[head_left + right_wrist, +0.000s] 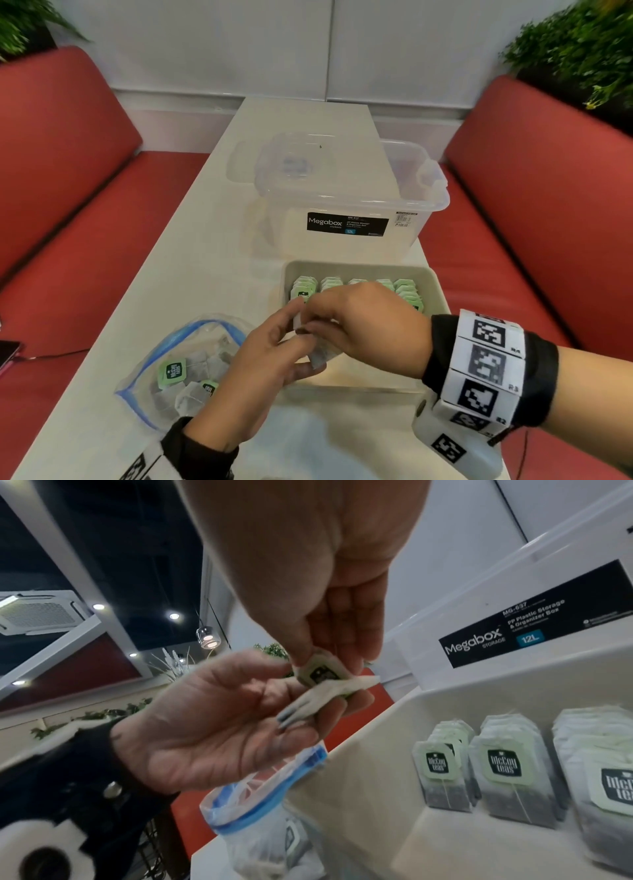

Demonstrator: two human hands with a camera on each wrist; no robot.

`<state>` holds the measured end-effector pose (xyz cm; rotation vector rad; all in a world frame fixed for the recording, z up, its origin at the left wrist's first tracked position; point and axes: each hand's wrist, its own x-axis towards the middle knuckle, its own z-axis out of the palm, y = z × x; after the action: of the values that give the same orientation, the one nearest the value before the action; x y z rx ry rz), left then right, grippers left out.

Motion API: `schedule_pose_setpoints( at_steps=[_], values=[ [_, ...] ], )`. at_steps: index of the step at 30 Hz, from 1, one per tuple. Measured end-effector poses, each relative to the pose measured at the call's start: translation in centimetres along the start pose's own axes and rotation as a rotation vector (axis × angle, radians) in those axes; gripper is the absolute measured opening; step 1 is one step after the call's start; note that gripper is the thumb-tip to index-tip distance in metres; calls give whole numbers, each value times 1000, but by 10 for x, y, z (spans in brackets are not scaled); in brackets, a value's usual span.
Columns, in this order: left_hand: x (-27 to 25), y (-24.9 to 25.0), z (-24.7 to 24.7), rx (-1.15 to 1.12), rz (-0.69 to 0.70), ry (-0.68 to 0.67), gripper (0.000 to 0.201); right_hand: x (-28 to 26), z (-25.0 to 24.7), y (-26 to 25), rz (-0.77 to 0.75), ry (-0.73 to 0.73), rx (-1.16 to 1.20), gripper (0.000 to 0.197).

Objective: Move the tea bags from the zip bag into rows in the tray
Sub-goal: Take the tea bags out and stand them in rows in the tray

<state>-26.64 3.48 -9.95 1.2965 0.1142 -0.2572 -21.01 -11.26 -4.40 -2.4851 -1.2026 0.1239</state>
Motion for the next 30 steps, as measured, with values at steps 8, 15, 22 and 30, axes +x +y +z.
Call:
schedule_pose_setpoints(
  at_steps=[8, 15, 22, 30],
  values=[
    [-5, -6, 2, 186, 113, 33, 64, 15, -24, 12, 207, 221, 155, 10],
    [-10, 1, -1, 249, 111, -85, 48, 18, -23, 19, 304, 220, 342, 25],
    [-8, 1, -6, 308, 227, -86, 56, 13, -21, 16, 293, 211, 250, 19],
    [-9, 10, -5, 497, 284, -70, 50, 17, -28, 12, 259, 115, 130, 9]
  ],
)
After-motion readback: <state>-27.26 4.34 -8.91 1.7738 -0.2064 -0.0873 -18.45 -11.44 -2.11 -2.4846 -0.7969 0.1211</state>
